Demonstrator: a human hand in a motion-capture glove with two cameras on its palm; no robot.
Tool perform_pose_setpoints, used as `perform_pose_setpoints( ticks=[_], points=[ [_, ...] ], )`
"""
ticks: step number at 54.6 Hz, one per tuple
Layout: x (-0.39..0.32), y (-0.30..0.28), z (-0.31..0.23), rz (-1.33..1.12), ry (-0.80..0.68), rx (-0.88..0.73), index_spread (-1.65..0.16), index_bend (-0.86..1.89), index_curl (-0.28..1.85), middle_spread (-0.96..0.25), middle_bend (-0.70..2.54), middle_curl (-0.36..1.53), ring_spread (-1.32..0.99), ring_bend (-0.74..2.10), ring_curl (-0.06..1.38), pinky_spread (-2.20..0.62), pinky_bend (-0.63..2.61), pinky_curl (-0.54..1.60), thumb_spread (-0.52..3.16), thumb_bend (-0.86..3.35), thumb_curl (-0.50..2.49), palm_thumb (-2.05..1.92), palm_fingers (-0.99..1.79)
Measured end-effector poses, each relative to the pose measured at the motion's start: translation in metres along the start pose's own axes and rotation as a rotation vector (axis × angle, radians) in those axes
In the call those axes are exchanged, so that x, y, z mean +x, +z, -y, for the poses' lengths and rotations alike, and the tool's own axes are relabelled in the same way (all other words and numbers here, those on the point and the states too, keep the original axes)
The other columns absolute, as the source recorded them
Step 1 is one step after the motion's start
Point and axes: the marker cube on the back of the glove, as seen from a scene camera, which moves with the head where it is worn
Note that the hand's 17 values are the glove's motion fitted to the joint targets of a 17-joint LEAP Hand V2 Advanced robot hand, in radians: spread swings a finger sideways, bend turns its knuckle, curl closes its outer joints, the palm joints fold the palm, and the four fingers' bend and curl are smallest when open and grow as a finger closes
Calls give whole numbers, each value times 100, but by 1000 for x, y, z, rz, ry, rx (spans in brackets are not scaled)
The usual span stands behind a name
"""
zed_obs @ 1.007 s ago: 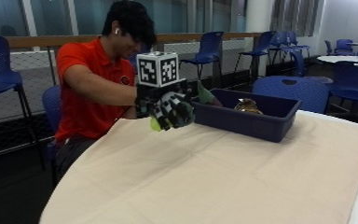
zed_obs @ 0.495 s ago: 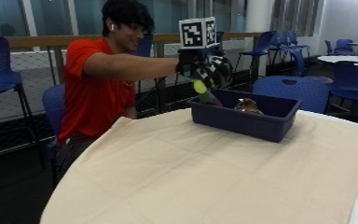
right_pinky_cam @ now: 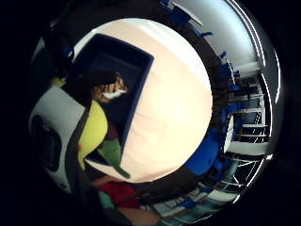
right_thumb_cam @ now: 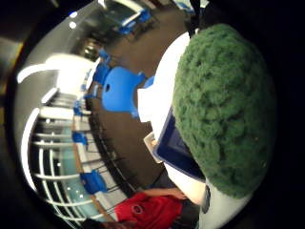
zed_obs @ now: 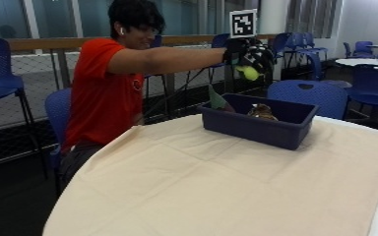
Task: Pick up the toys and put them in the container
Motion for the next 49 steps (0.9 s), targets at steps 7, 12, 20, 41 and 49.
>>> perform_pose_setpoints(
  ticks=[7,12,20,41,49],
  points=[
    [-13,16,3,-117,144,-186,-44,0,38,-46,21,59,-51,83,50,-29,107,40,102,3,91,55,23],
    [0,22,-4,-117,131,-217,-35,-7,27,-27,12,54,-29,63,45,-13,129,43,105,-10,76,28,-33],
    [34,29,-25,-75,131,-188,-29,-1,18,-11,11,44,-9,43,36,2,133,41,105,-7,61,8,-39],
    [136,44,-126,99,281,-104,-30,11,16,-5,14,33,5,26,31,12,112,33,102,-7,39,-8,-23],
    [195,57,-173,34,450,-67,-31,11,16,-6,15,32,5,24,32,12,106,31,104,-7,33,-7,-19]
  ],
)
